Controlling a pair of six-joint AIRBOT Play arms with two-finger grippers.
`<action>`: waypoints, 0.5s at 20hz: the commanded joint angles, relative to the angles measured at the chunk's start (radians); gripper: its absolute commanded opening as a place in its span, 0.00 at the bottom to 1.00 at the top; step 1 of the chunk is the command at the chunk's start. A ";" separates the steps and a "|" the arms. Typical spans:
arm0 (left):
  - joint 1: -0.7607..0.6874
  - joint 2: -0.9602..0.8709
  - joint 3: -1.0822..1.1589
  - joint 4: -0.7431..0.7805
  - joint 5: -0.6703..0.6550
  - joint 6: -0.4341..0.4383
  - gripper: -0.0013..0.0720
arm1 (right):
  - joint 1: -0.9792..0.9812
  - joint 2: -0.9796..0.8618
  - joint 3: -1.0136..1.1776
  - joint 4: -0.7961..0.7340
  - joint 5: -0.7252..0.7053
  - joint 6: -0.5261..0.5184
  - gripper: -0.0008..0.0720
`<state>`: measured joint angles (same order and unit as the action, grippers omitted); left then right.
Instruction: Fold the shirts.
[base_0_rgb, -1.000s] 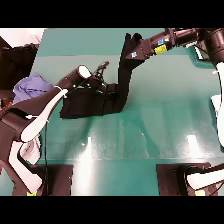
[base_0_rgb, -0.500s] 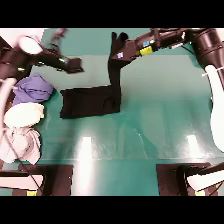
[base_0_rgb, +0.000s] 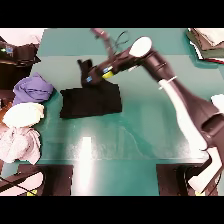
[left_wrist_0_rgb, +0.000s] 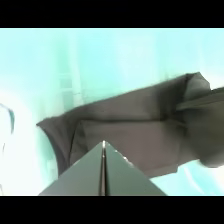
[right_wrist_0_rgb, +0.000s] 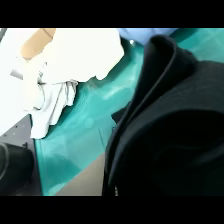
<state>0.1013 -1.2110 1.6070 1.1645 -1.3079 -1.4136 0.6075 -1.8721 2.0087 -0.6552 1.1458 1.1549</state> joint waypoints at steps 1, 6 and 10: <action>0.018 0.026 0.000 0.003 -0.037 0.000 0.05 | 0.121 -0.098 0.002 0.002 -0.198 -0.049 0.07; 0.018 0.025 0.000 0.003 -0.037 0.000 0.05 | 0.163 -0.106 0.035 -0.008 -0.212 -0.049 0.74; 0.018 0.025 0.000 0.003 -0.037 0.008 0.05 | 0.028 0.049 -0.162 -0.229 -0.021 0.013 0.60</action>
<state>0.1181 -1.1870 1.6070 1.1667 -1.3437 -1.4124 0.7025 -1.9007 1.9507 -0.7448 1.0176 1.1252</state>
